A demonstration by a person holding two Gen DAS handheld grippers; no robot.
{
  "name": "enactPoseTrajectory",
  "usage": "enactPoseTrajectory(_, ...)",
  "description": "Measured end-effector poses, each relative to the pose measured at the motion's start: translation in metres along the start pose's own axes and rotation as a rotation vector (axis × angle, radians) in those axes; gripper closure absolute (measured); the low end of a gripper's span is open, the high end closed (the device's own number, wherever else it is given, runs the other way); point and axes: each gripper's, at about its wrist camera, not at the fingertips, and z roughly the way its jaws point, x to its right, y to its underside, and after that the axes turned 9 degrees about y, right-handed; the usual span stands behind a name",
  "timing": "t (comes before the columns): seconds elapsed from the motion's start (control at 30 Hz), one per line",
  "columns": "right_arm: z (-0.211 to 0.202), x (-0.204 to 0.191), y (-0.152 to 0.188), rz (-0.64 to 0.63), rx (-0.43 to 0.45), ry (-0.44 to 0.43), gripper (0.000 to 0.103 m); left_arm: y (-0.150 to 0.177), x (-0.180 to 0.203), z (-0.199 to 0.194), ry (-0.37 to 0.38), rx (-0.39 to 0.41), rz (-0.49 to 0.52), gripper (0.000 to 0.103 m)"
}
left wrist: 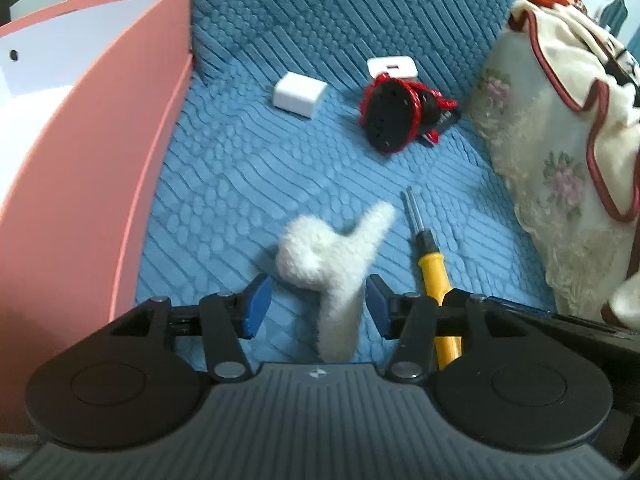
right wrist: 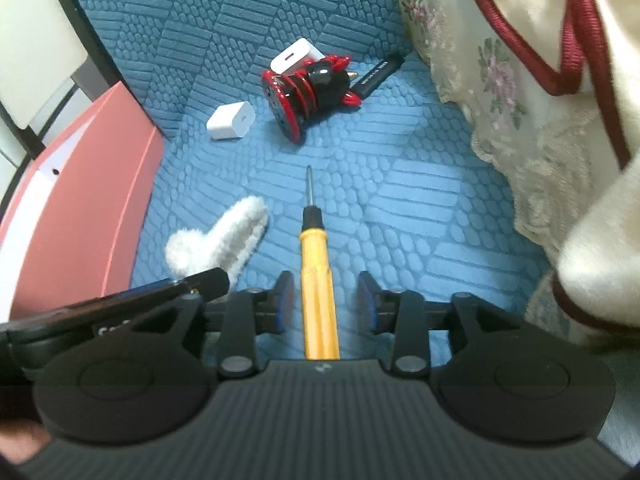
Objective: Organize rigid objects
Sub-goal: 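Close the left gripper on the fluffy toy while the right gripper grips the screwdriver handle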
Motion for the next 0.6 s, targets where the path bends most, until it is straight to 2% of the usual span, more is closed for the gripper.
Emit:
enactPoseTrajectory(0.2, 0.017, -0.011, -0.008, -0.042, 0.003, 0.007, 0.064, -0.005, -0.01, 0.004, 0.028, -0.007, -0.055, 0.045)
enactPoseTrajectory(0.37, 0.029, -0.019, -0.016, -0.081, 0.022, 0.027, 0.064, -0.004, -0.009, 0.006, 0.03, -0.01, -0.057, 0.045)
enactPoseTrajectory(0.4, 0.03, -0.02, -0.016, -0.088, 0.026, 0.031, 0.069, -0.004, -0.009, 0.006, 0.029, -0.013, -0.054, 0.045)
enactPoseTrajectory(0.43, 0.03, -0.02, -0.017, -0.092, 0.022, 0.023, 0.08, -0.004, -0.009, 0.007, 0.029, -0.016, -0.051, 0.044)
enactPoseTrajectory(0.6, 0.027, -0.013, -0.017, -0.048, 0.011, 0.013, 0.08, -0.004, -0.009, 0.009, 0.028, -0.018, -0.043, 0.038)
